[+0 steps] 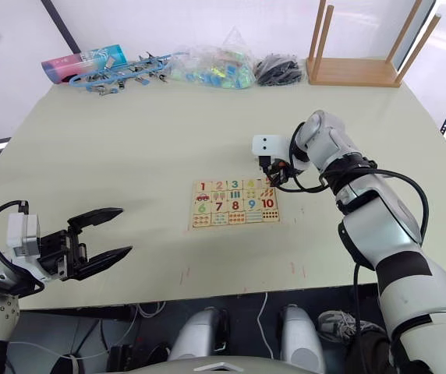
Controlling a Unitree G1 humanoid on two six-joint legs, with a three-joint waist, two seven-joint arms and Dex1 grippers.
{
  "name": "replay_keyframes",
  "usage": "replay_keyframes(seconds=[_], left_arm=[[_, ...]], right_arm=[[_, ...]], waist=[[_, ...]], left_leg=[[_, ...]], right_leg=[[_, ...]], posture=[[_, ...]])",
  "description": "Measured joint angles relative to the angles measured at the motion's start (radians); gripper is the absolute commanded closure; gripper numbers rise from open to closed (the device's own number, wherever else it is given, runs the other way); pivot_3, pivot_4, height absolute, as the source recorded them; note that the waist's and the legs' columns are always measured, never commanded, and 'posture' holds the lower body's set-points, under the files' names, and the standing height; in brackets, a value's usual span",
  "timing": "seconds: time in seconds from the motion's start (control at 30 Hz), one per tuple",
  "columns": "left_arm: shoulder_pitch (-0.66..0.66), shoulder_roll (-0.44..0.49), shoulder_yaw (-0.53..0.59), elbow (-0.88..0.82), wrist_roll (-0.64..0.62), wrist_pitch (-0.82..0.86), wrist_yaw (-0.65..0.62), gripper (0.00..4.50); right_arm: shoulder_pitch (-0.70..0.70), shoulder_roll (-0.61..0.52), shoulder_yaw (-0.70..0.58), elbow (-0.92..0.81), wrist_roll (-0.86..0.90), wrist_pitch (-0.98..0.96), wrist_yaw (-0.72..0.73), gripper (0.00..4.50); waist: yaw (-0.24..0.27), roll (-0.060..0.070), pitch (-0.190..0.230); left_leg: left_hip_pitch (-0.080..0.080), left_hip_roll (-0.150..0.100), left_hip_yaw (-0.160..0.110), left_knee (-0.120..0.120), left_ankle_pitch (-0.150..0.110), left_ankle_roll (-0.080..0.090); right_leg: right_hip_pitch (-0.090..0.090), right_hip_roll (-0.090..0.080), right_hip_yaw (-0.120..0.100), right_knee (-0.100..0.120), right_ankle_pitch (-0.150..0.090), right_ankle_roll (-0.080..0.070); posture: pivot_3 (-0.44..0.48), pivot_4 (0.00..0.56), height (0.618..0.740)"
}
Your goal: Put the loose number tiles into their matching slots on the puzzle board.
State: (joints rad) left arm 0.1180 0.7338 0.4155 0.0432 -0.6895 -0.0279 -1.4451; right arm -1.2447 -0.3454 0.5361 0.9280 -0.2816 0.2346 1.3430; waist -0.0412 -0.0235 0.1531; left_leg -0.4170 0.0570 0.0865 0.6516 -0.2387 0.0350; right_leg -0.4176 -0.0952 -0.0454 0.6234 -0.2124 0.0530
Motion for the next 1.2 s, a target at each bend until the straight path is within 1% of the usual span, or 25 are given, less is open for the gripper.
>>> replay_keyframes(seconds=[0.43,0.47,0.5,0.53,0.57,0.63,0.67,1.0,1.17,1.2], left_arm=[[0.0,0.0,0.0,0.006,0.001,-0.001,-0.016,0.0],[-0.001,0.0,0.0,0.006,0.001,-0.002,-0.016,0.0],[-0.001,0.0,0.0,0.006,0.001,-0.002,-0.016,0.0],[-0.002,0.0,0.0,0.007,0.001,-0.002,-0.016,0.0],[-0.003,0.0,0.0,0.007,0.001,-0.002,-0.017,0.0],[-0.004,0.0,0.0,0.007,0.001,-0.002,-0.018,0.0],[-0.005,0.0,0.0,0.007,0.001,-0.002,-0.018,0.0],[-0.019,0.0,0.0,0.009,0.002,-0.002,-0.022,0.0],[-0.019,0.0,0.0,0.009,0.002,-0.002,-0.022,0.0],[-0.019,0.0,0.0,0.009,0.002,-0.002,-0.022,0.0]], right_arm=[[0.0,0.007,-0.017,0.031,0.002,-0.028,0.0,3.58],[0.0,0.008,-0.018,0.032,0.002,-0.029,0.0,3.08],[0.0,0.01,-0.02,0.033,0.002,-0.032,0.001,2.41],[0.0,0.012,-0.02,0.034,0.002,-0.034,0.001,2.2],[0.0,0.013,-0.02,0.034,0.001,-0.039,0.002,1.55],[0.0,0.014,-0.02,0.035,0.001,-0.044,0.002,0.64],[0.0,0.014,-0.02,0.036,0.0,-0.044,0.002,0.02],[0.0,0.013,-0.032,0.056,-0.005,-0.046,0.005,0.02],[0.0,-0.004,-0.091,0.054,0.027,-0.056,0.003,0.02],[0.0,-0.009,-0.109,0.054,0.039,-0.058,0.002,0.55]], waist=[[0.0,0.0,0.0],[0.0,0.0,0.0],[0.0,0.0,0.0],[0.0,0.0,0.0],[0.0,0.0,0.0],[0.0,0.0,0.0],[0.0,0.0,0.0],[0.0,0.0,0.0],[0.0,0.0,0.0],[0.0,0.0,0.0]], left_leg=[[0.0,0.0,0.0,0.0,0.0,0.0],[0.0,0.0,0.0,0.0,0.0,0.0],[0.0,0.0,0.0,0.0,0.0,0.0],[0.0,0.0,0.0,0.0,0.0,0.0],[0.0,0.0,0.0,0.0,0.0,0.0],[0.0,0.0,0.0,0.0,0.0,0.0],[0.0,0.0,0.0,0.0,0.0,0.0],[0.0,0.0,0.0,0.0,0.0,0.0],[0.0,0.0,0.0,0.0,0.0,0.0],[0.0,0.0,0.0,0.0,0.0,0.0]], right_leg=[[0.0,0.0,0.0,0.0,0.0,0.0],[0.0,0.0,0.0,0.0,0.0,0.0],[0.0,0.0,0.0,0.0,0.0,0.0],[0.0,0.0,0.0,0.0,0.0,0.0],[0.0,0.0,0.0,0.0,0.0,0.0],[0.0,0.0,0.0,0.0,0.0,0.0],[0.0,0.0,0.0,0.0,0.0,0.0],[0.0,0.0,0.0,0.0,0.0,0.0],[0.0,0.0,0.0,0.0,0.0,0.0],[0.0,0.0,0.0,0.0,0.0,0.0]], posture=[[0.0,0.15,0.737],[0.0,0.15,0.737],[0.0,0.15,0.737],[0.0,0.15,0.737],[0.0,0.15,0.737],[0.0,0.15,0.737],[0.0,0.15,0.737],[0.0,0.15,0.737],[0.0,0.15,0.737],[0.0,0.15,0.737]])
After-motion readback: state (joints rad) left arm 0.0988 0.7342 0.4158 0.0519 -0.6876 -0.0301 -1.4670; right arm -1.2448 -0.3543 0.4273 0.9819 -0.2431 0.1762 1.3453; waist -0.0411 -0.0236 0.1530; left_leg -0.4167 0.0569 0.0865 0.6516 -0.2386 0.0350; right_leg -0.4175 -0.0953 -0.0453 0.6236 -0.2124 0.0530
